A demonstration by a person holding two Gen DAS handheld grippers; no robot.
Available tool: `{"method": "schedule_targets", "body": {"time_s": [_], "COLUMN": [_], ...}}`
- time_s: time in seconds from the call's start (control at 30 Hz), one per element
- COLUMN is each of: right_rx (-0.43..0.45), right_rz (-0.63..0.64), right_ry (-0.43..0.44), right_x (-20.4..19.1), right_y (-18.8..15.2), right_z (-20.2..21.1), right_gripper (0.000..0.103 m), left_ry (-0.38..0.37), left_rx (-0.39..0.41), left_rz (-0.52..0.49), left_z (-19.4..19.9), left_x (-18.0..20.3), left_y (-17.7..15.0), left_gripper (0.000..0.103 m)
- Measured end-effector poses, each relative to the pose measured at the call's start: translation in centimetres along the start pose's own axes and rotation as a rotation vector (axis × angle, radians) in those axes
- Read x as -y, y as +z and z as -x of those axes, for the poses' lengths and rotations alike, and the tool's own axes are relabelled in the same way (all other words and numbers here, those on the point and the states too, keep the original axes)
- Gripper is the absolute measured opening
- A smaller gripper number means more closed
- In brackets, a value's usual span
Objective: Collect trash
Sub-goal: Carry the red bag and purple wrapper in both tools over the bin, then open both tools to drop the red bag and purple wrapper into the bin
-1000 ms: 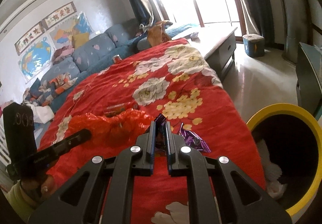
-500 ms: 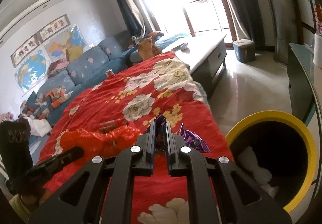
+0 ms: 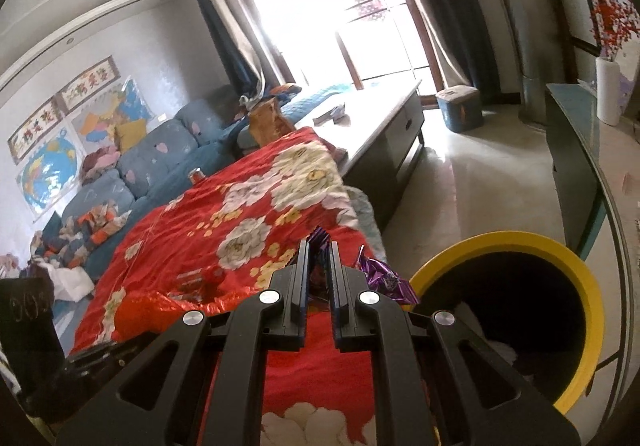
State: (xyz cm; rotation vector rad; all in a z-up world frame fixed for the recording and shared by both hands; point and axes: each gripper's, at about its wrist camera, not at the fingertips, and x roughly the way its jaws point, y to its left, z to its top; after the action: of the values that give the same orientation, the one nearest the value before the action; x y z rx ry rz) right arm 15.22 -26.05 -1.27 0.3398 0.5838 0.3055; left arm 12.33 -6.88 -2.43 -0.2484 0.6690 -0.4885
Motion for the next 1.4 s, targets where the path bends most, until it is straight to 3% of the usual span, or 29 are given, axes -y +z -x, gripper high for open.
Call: {"method": "schedule_targets", "body": {"time_s": [0.8, 1.4], "right_rx": [0.068, 0.027], "right_rz": [-0.160, -0.272], "right_ry": [-0.089, -0.143], "right_x": [8.1, 13.5], "right_y": [0.8, -0.9], "right_z": [2.7, 1.8], "right_gripper": [0.009, 0.009], "left_ry": [-0.048, -0.095], "left_rx": [-0.091, -0.184], "left_rz": [-0.147, -0.261], "left_z": [-5.9, -10.9], "left_x": [6.4, 10.1], "left_y": [-0.1, -2.0], "left_gripper": [0.001, 0.001]}}
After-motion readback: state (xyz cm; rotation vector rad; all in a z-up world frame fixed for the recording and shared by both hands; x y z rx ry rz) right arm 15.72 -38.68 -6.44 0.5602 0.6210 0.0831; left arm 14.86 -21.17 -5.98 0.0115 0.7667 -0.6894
